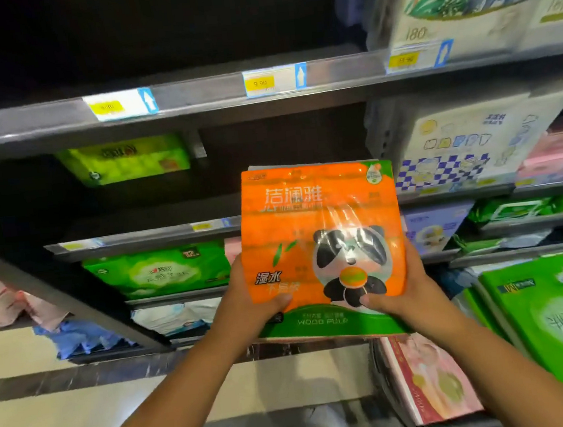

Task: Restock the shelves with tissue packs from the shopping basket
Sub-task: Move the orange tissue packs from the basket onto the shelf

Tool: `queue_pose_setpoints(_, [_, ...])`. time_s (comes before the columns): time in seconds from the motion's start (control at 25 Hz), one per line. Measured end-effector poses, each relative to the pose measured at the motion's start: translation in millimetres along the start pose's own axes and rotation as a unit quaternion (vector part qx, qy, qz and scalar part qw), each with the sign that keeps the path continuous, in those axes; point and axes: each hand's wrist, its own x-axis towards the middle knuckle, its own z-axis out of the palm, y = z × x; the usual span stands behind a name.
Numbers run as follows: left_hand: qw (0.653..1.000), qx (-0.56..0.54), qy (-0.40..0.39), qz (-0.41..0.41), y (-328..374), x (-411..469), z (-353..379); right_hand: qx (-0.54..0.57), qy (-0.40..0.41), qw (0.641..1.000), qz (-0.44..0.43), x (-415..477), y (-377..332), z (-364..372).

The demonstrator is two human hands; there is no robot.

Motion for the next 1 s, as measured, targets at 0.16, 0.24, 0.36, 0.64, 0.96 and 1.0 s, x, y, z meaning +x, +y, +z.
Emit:
queue_pose_setpoints(0.16, [1.000, 0.002, -0.003, 0.011, 11, 41, -22, -0.025, -0.014, 1.000, 0.009, 50, -19, 7])
queue_pose_setpoints(0.24, [1.000, 0.007, -0.008, 0.019, 16, 61, -26, -0.039, -0.011, 0.999, 0.020, 72, -25, 6])
queue_pose_setpoints(0.36, [0.999, -0.003, -0.024, 0.027, 19, 93, -28, -0.038, 0.015, 0.998, 0.052, 107, -29, 0])
queue_pose_setpoints(0.64, [0.999, -0.016, 0.002, 0.031, 41, 155, -20, -0.013, -0.005, 1.000, 0.023, 171, -42, -26])
queue_pose_setpoints(0.96, [0.999, 0.027, 0.047, -0.004, 46, 197, -8, -0.038, -0.025, 0.999, -0.022, 222, -51, -47])
queue_pose_setpoints(1.0, [0.998, 0.036, 0.045, -0.009, 46, 202, -7, -0.039, -0.022, 0.999, -0.022, 227, -49, -46])
